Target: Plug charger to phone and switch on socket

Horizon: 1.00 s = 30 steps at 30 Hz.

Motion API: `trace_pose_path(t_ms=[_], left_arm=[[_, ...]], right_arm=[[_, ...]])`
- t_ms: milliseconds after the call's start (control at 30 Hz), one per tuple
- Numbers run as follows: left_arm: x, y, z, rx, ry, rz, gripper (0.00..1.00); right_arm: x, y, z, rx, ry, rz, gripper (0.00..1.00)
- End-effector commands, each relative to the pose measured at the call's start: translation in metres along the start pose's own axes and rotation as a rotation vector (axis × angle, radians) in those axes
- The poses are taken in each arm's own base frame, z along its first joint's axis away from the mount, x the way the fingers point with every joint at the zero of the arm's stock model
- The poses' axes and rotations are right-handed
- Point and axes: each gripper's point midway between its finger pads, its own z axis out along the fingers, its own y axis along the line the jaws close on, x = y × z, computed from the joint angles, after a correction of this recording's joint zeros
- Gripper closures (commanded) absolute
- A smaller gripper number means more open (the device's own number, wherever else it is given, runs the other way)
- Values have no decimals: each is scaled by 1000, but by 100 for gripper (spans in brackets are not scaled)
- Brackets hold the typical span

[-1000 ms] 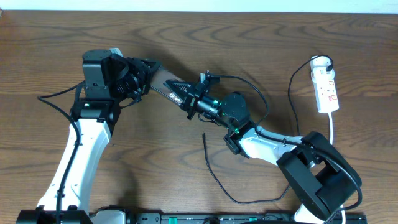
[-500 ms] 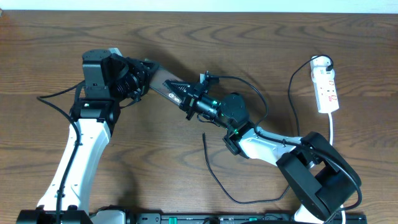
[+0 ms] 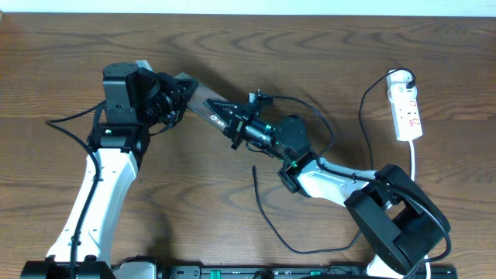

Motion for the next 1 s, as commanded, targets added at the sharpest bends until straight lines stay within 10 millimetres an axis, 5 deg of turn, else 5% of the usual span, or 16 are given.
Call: trace_pose_path(t_ms=[0, 500, 633, 667, 967], left_arm=[[-1, 3, 0, -7, -5, -2, 92], [-2, 3, 0, -8, -9, -2, 92], [-2, 3, 0, -8, -8, -2, 92], [-2, 3, 0, -8, -8, -2, 94], [-7, 7, -2, -17, -19, -8, 92]], right_arm=[[21, 3, 4, 0, 73, -64, 99], [20, 3, 4, -2, 69, -63, 95], [20, 3, 4, -2, 69, -63, 76], [20, 3, 4, -2, 69, -63, 57], [20, 3, 4, -3, 68, -64, 1]])
